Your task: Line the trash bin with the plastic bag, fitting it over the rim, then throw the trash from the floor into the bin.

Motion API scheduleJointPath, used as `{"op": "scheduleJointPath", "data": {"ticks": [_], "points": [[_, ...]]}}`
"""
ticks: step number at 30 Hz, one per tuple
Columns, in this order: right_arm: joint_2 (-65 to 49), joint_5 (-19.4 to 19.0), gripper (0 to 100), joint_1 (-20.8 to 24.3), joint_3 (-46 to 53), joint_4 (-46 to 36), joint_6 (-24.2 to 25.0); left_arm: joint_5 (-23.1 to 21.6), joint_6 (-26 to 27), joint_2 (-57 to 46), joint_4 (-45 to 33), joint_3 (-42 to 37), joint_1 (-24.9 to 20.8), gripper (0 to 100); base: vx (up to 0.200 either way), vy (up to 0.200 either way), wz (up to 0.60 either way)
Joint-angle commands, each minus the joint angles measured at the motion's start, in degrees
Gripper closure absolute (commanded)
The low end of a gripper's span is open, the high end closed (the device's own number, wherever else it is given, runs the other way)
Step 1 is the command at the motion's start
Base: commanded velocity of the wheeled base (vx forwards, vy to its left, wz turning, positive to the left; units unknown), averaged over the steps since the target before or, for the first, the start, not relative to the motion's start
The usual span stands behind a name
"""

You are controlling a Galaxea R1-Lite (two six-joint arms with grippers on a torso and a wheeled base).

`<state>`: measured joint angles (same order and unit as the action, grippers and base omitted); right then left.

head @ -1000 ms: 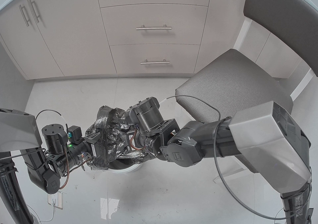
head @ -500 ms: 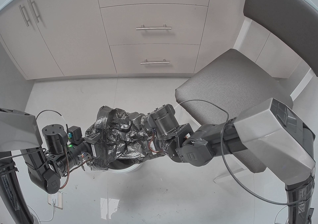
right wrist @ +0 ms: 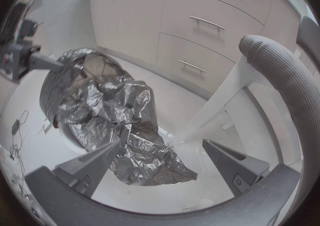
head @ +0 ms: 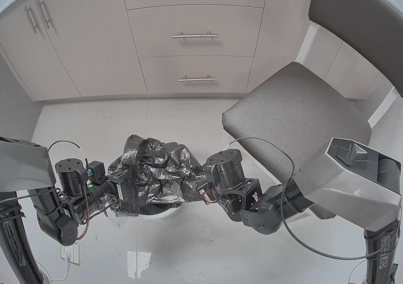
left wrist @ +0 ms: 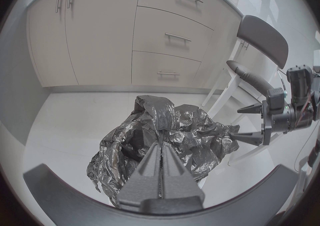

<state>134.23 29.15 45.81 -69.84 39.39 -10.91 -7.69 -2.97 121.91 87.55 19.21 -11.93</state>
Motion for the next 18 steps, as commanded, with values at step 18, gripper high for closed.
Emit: {"op": "scheduleJointPath", "data": {"ticks": [18], "points": [[-2.39, -1.9, 0, 0.59, 18.07, 15.19, -4.65, 0.13, 0.16, -0.09, -0.01, 0.04, -0.19, 100, 0.0, 0.0, 0.0]]}}
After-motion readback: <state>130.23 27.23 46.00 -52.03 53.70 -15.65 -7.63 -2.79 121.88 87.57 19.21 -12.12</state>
